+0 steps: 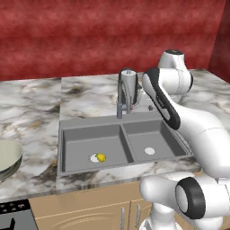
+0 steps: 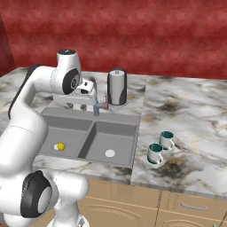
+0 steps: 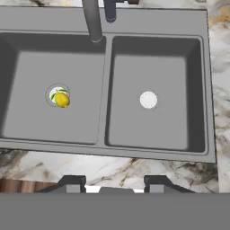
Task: Clear the mugs and bowl far away from the sink.
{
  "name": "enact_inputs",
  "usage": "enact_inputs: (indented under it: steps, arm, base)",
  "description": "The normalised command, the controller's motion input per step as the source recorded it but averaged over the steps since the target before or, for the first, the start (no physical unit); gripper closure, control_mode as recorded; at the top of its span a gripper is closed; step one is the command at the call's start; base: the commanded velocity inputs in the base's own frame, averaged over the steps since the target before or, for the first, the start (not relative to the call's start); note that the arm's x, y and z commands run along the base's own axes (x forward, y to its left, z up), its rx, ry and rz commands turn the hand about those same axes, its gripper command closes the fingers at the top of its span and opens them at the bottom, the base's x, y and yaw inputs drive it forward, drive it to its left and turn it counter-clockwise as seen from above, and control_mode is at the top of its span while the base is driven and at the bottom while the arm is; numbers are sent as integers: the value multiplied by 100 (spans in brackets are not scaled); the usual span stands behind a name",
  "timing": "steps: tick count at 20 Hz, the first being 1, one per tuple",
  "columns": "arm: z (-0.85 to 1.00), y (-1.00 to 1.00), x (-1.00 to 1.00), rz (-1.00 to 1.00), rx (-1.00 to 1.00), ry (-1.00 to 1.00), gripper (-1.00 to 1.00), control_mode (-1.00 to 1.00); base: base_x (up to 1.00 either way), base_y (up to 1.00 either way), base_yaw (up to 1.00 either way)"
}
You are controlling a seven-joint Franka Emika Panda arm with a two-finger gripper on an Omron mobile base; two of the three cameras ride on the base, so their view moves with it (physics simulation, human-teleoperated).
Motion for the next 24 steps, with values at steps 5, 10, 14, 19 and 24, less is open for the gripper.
enact_inputs:
  steps: [5,10,14,19,24]
  arm:
    - [-12,-37,-18,0,5,-9,-100,-100]
    - [-27,-93,-47,5,15,-18,-100,-100]
    - [-33,-100,-47,8,15,-14,-100,-100]
    - [-44,-97,-34,7,10,-5,-100,-100]
    - [-46,-98,-25,10,8,-10,-100,-100]
  base:
    - [0,0,0]
    - [0,0,0]
    - [0,0,0]
    - [0,0,0]
    - [0,0,0]
